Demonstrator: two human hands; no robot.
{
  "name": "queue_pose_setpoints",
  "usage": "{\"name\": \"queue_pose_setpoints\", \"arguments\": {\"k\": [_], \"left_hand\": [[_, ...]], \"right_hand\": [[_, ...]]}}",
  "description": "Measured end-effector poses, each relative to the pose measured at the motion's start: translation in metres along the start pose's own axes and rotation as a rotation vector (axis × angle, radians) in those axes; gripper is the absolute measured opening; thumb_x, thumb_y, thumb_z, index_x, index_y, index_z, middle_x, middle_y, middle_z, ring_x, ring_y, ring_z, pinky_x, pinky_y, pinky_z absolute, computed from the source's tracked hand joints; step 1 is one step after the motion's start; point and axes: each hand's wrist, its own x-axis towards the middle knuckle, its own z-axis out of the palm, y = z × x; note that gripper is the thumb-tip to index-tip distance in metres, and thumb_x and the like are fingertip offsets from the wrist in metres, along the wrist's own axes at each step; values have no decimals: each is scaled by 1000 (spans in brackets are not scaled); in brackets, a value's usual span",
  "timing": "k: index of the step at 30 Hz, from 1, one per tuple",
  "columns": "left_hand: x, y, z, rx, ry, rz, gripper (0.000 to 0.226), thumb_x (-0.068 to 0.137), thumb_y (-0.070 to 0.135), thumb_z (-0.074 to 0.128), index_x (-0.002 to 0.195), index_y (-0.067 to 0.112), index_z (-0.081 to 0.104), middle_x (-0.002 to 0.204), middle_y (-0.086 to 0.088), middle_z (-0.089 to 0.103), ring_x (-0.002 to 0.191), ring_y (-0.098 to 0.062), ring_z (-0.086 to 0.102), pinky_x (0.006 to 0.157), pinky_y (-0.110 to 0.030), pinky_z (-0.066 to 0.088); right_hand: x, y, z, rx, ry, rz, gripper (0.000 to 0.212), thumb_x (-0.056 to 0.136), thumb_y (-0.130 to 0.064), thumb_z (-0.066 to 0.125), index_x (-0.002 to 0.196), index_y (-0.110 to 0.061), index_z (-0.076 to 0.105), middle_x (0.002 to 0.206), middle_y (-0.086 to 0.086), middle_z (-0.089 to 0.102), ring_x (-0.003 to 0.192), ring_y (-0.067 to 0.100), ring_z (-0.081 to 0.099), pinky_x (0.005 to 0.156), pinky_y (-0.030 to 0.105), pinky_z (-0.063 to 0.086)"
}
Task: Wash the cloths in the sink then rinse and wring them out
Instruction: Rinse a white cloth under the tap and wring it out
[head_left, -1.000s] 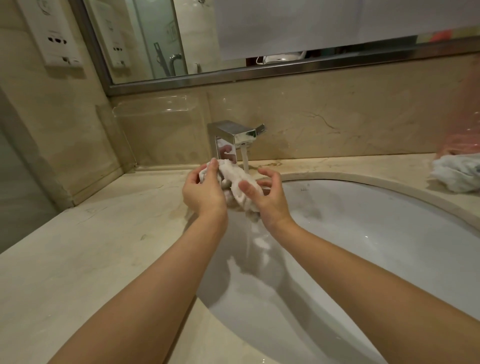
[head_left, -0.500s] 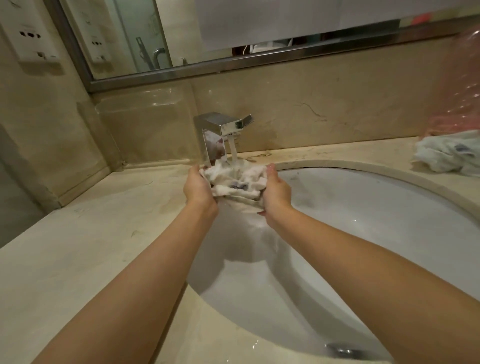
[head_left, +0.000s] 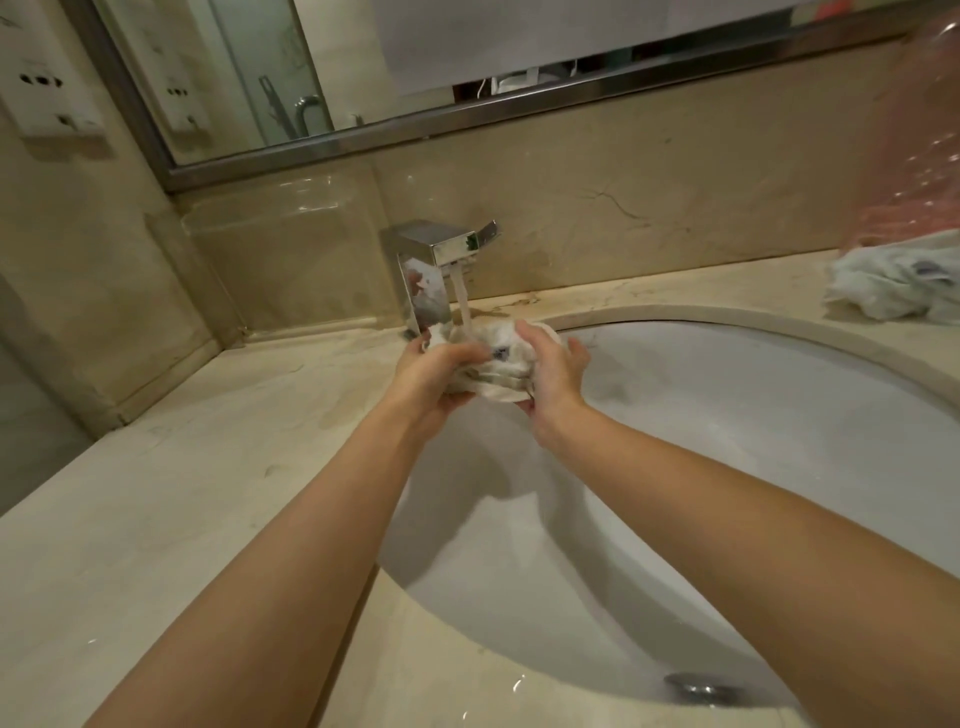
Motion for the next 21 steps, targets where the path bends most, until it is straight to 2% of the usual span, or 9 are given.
{"name": "queue_pose_setpoints", "arguments": {"k": [2,3,6,8,10,14,17,19,21], "left_hand": [[1,0,0,-73,65,86,79,73,-18,61,142,13,40,124,-15,58,87,-25,67,65,-33,59],[1,0,0,-99,106,126,82,71,-22,58,142,14,40,127,-15,56,91,-27,66,68,-34,59],[-1,2,2,-141,180,251,76,70,-19,66,137,10,44,125,-16,59,103,-32,65,84,-42,57],[-2,1,2,-150,218,294,63,73,-8,75,129,7,51,119,-16,64,103,-31,66,91,-44,55],[-3,0,2,-144,252,284,47,73,0,79,116,4,59,109,-15,68,98,-29,68,90,-42,55],[-5,-2,3,-125,271,255,34,73,5,81,103,3,67,96,-13,71,90,-27,70,84,-37,57],[-6,1,2,-181,289,187,33,75,13,81,104,5,67,95,-12,72,84,-23,71,78,-32,58],[-4,2,0,-212,310,159,27,76,17,81,97,8,68,95,-12,73,86,-24,71,80,-33,58],[-5,3,-1,-212,335,134,25,76,23,81,93,11,68,93,-10,74,86,-24,72,82,-36,58]], "right_hand": [[-3,0,0,-149,-133,-16,106,75,-11,74,151,-37,5,135,7,48,112,31,59,92,44,52],[0,1,0,-235,-176,-43,105,78,-5,72,151,-40,7,138,6,47,112,29,59,92,44,53],[-3,-2,0,-400,-213,-181,65,88,-16,68,143,-35,40,136,4,50,110,23,61,94,40,53],[-7,-4,1,-510,-197,-234,32,95,-28,60,127,-27,58,123,3,61,104,19,62,92,36,53],[-10,-3,1,-554,-189,-227,18,97,-36,54,105,-25,66,111,4,68,99,20,64,90,37,53],[-14,0,1,-538,-184,-200,28,97,-42,51,100,-21,69,100,3,72,97,21,66,87,37,54],[-15,-9,3,-469,-293,-50,52,84,-66,53,105,-21,68,97,1,72,89,17,67,75,32,52],[-11,-11,2,-493,-433,33,80,62,-78,67,121,-24,64,112,1,70,101,23,67,93,43,51],[-12,-8,0,-568,-540,9,74,65,-59,79,127,-24,59,114,2,71,105,24,67,98,45,49]]}}
